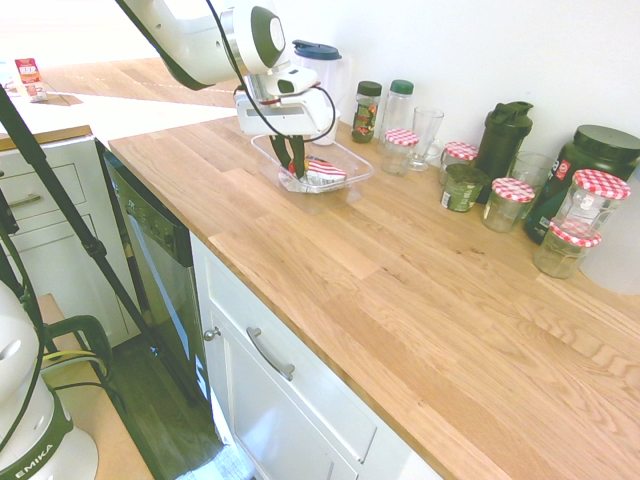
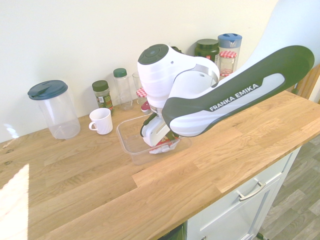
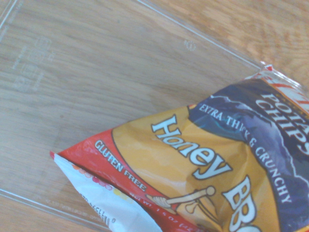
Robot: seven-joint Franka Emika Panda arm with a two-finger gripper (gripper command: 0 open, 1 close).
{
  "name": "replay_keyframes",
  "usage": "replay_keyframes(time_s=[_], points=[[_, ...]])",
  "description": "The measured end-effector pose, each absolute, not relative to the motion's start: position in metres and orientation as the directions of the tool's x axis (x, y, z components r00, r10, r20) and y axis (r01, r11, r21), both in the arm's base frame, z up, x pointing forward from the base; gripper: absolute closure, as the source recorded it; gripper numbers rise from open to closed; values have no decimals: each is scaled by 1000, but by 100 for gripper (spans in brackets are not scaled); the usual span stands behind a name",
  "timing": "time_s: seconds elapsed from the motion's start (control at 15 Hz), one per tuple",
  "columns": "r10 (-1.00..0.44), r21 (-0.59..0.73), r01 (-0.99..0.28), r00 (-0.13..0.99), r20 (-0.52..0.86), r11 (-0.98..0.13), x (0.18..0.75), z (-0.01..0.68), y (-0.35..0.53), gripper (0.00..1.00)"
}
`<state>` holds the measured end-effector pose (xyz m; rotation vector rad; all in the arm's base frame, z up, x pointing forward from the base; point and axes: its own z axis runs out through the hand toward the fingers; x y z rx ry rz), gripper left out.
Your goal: Put the chip bag into the container
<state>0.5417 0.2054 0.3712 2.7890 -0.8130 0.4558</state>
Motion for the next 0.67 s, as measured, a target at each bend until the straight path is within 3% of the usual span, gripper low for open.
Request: replay_keyframes(time_s=[0.67], points=[[-508,-21,-563,728,460,-826,480,416,243,0]])
